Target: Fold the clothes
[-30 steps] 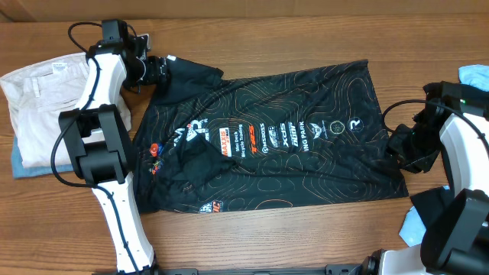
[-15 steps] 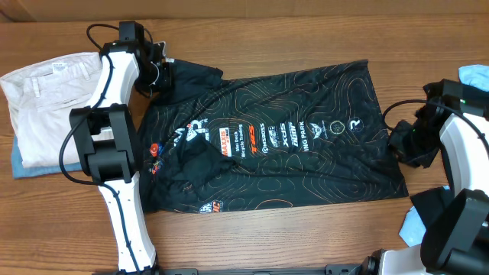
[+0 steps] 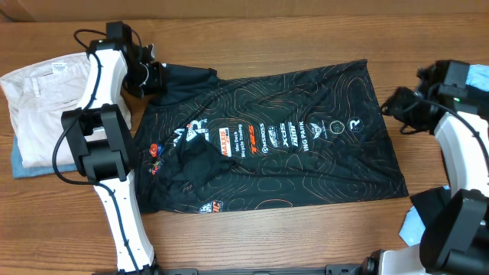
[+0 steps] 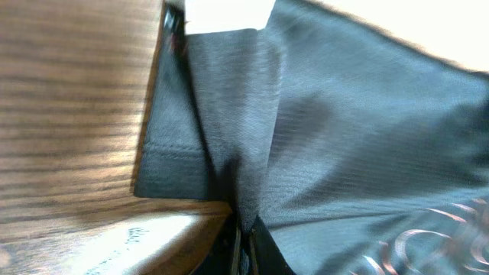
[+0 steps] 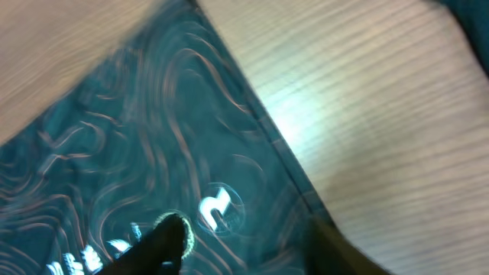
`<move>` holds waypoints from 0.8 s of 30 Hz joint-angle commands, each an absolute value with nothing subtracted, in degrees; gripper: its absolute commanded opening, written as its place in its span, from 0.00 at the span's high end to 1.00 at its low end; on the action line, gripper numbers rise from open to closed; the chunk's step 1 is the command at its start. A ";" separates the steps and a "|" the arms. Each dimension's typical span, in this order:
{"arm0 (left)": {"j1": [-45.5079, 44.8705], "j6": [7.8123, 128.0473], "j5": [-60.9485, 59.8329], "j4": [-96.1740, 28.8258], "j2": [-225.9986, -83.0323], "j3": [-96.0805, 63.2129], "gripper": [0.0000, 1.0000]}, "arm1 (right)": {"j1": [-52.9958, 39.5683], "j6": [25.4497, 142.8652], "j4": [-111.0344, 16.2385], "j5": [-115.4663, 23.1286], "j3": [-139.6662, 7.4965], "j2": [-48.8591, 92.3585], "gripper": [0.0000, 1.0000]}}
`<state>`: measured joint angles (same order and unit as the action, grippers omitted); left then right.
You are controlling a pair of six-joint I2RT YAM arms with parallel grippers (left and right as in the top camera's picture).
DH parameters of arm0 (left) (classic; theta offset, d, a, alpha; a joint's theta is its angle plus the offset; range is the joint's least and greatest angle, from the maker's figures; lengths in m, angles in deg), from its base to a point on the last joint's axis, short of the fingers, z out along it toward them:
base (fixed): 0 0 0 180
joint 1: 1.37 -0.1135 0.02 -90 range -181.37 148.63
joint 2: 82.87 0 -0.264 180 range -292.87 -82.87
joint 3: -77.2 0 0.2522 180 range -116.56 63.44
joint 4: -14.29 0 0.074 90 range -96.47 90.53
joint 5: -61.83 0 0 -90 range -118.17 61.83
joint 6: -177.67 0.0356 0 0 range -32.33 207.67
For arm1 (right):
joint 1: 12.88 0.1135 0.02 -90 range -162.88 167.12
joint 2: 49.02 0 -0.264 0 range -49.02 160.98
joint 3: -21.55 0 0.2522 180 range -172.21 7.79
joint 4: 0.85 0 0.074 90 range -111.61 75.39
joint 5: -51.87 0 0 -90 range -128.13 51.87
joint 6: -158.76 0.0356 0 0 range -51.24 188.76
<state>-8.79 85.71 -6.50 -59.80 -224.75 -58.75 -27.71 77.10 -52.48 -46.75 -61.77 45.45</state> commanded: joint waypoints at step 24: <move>-7.32 82.28 -2.96 -63.67 -225.45 -66.49 0.96 | -22.66 70.23 -18.97 -52.54 -80.54 82.39 0.18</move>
